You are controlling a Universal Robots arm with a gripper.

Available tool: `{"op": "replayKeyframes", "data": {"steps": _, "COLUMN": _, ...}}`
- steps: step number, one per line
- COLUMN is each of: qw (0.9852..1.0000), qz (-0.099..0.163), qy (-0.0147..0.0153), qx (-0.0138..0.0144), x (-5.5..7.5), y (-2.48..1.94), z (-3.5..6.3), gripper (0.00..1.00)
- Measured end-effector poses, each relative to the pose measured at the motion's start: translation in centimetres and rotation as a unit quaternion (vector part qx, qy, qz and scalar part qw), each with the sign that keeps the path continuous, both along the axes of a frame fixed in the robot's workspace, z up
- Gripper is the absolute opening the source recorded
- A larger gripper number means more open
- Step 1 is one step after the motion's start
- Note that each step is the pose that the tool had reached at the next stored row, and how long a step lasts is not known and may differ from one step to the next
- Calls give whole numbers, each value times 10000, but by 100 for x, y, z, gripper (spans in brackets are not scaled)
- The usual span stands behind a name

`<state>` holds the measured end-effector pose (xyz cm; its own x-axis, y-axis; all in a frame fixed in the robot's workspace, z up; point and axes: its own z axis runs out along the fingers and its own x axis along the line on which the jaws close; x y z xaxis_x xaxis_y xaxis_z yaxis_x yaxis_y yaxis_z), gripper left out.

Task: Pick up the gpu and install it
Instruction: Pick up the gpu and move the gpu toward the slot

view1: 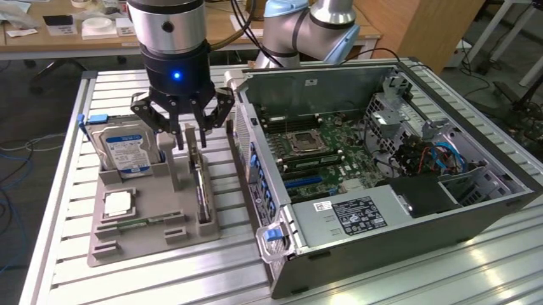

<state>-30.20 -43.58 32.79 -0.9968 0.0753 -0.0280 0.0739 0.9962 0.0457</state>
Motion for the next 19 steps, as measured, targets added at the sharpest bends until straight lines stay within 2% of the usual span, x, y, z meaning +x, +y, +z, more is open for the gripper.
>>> {"op": "replayKeyframes", "data": {"steps": 8, "qw": 10000, "qz": 0, "qy": 0, "qx": 0, "x": 0, "y": 0, "z": -87, "gripper": 42}}
{"op": "replayKeyframes", "data": {"steps": 19, "qw": 10000, "qz": 1, "qy": 0, "qx": 0, "x": 0, "y": -48, "z": -98, "gripper": 42}}
